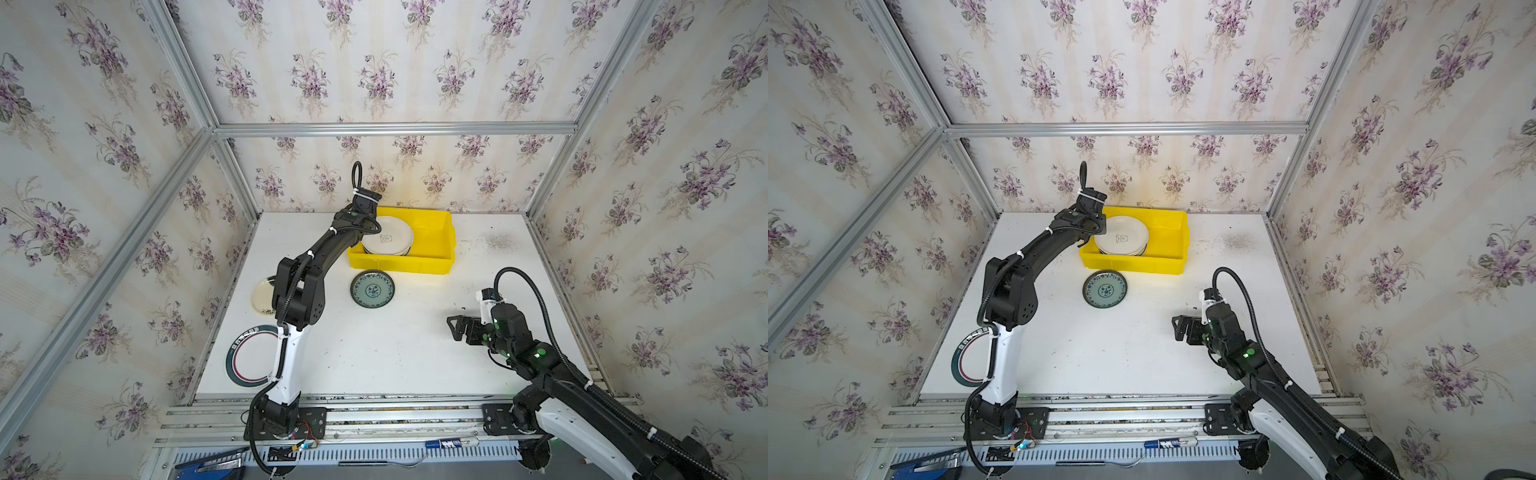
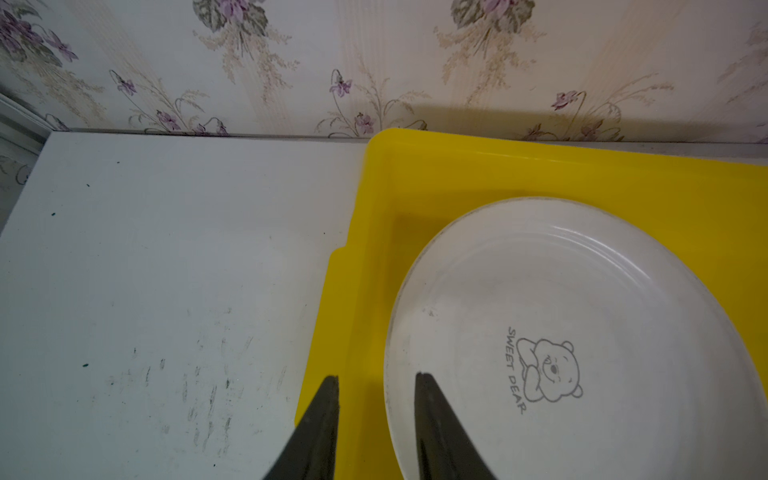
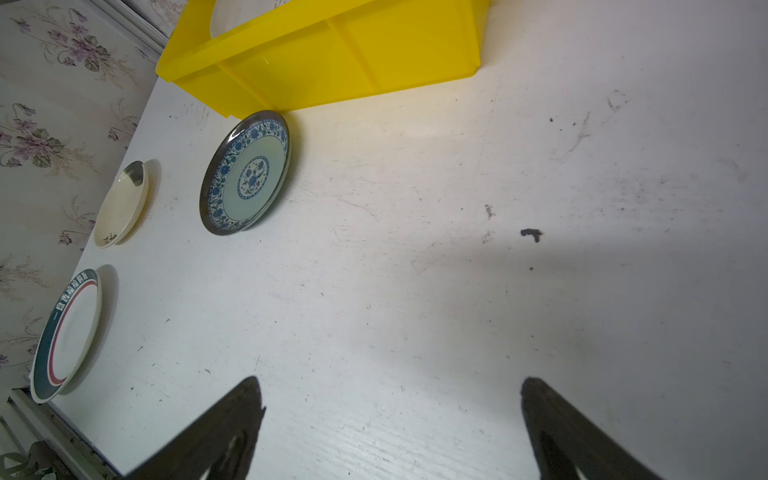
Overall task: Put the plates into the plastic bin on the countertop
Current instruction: 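Lower the bear plate into the yellow bin and open the left gripper, then move the left gripper back to the blue-and-white patterned plate's edge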
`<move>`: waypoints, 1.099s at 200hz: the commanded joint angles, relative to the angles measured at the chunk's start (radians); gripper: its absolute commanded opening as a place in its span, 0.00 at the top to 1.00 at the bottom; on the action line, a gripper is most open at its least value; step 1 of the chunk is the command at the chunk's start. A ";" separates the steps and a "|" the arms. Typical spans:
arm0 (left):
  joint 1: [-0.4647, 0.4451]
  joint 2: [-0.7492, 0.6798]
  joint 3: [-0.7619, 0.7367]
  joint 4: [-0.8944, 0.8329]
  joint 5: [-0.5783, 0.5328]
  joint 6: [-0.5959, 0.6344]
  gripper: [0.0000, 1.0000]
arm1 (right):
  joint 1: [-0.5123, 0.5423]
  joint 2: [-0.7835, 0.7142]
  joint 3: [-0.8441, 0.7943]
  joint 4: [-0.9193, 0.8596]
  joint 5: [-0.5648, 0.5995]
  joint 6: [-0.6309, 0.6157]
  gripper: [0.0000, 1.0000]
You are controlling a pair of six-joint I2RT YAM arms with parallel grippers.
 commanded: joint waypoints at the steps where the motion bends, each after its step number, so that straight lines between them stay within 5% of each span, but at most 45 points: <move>1: -0.001 -0.030 0.011 -0.001 0.021 0.017 0.51 | -0.005 0.013 0.015 0.054 -0.014 0.015 0.01; 21: -0.004 -0.076 0.000 -0.001 0.057 0.015 0.46 | -0.008 0.023 0.020 0.060 -0.028 0.026 0.01; 80: -0.011 -0.308 -0.197 0.013 0.111 0.001 0.06 | -0.017 0.025 0.027 0.063 -0.062 0.058 0.01; 168: -0.009 -0.797 -0.809 0.165 0.162 -0.119 0.01 | -0.022 0.018 -0.019 0.139 -0.164 0.130 0.01; 220: 0.006 -1.000 -1.045 0.208 0.235 -0.210 0.01 | -0.026 -0.070 -0.079 0.175 -0.235 0.161 0.01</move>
